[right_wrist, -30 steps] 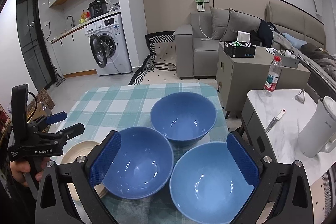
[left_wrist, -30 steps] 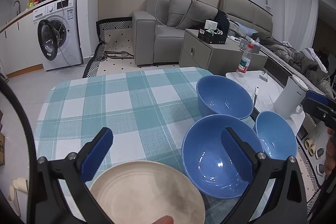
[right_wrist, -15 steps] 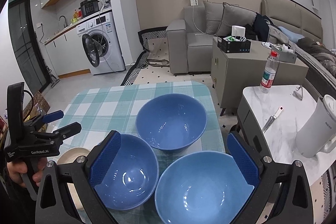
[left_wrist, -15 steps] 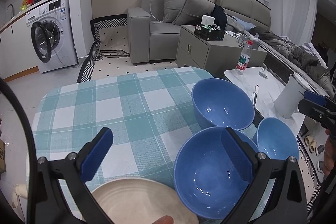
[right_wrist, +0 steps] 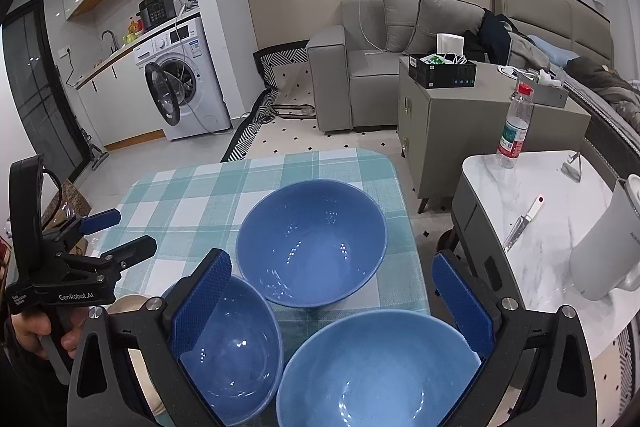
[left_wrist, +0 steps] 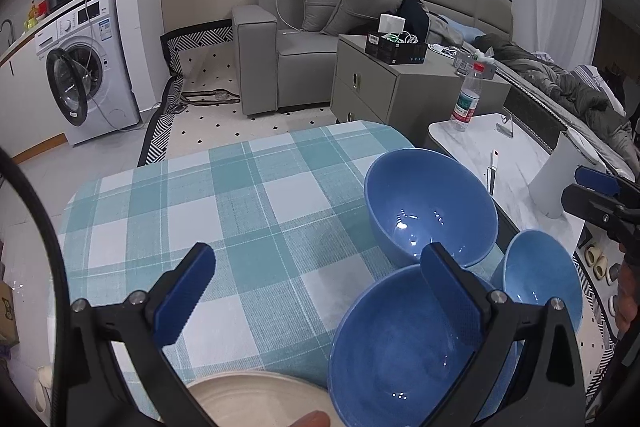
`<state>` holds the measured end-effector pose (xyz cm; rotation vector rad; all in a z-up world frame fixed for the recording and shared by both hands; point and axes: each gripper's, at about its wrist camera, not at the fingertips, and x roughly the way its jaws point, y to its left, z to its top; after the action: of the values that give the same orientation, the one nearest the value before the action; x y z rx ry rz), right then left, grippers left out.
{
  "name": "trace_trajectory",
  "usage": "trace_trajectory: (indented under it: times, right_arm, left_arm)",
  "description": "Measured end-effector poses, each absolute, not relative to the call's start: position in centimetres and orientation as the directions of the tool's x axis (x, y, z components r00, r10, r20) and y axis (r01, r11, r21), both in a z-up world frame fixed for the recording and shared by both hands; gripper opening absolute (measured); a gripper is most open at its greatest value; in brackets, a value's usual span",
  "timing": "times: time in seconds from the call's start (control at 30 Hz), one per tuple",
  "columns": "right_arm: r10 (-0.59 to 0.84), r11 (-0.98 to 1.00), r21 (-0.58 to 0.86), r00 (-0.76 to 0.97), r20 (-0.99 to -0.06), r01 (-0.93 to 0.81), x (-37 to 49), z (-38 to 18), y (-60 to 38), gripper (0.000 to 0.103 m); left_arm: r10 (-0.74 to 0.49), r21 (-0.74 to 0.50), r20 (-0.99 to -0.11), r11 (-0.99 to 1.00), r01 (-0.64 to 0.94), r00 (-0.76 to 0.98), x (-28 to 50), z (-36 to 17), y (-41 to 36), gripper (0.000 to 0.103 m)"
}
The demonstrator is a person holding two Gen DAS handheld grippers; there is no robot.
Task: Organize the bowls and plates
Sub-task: 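Move both open grippers over the rims of two blue bowls, then close the left gripper on a blue bowl rim while the right gripper grips another bowl rim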
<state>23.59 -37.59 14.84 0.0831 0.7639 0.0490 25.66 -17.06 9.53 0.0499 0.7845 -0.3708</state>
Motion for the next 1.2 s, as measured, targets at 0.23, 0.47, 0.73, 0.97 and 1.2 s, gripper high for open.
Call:
trace_trajectory:
  times: [0.23, 0.47, 0.73, 0.97, 1.2]
  right_arm:
    - [0.066, 0.996, 0.095, 0.703, -0.709, 0.002, 25.3, 13.8, -38.6, 0.102]
    - [0.052, 0.996, 0.088, 0.683, -0.729, 0.018, 26.6, 12.6, -39.5, 0.102]
    - [0.043, 0.996, 0.084, 0.659, -0.751, 0.030, 28.1, 11.2, -40.2, 0.102]
    - [0.037, 0.996, 0.081, 0.632, -0.774, 0.041, 29.5, 9.7, -40.6, 0.102]
    - [0.039, 0.996, 0.079, 0.604, -0.796, 0.039, 31.0, 8.0, -40.8, 0.099]
  left_arm:
    - [-0.314, -0.088, -0.711, 0.928, 0.362, 0.630, 27.1, 9.0, -18.5, 0.103]
    - [-0.316, -0.084, -0.728, 0.922, 0.378, 0.609, 28.4, 8.2, -20.0, 0.103]
    - [-0.317, -0.088, -0.749, 0.917, 0.388, 0.581, 30.0, 7.0, -21.1, 0.103]
    - [-0.323, -0.094, -0.765, 0.912, 0.399, 0.557, 31.2, 5.9, -21.9, 0.103]
    - [-0.336, -0.103, -0.779, 0.901, 0.421, 0.530, 32.1, 4.9, -22.8, 0.091]
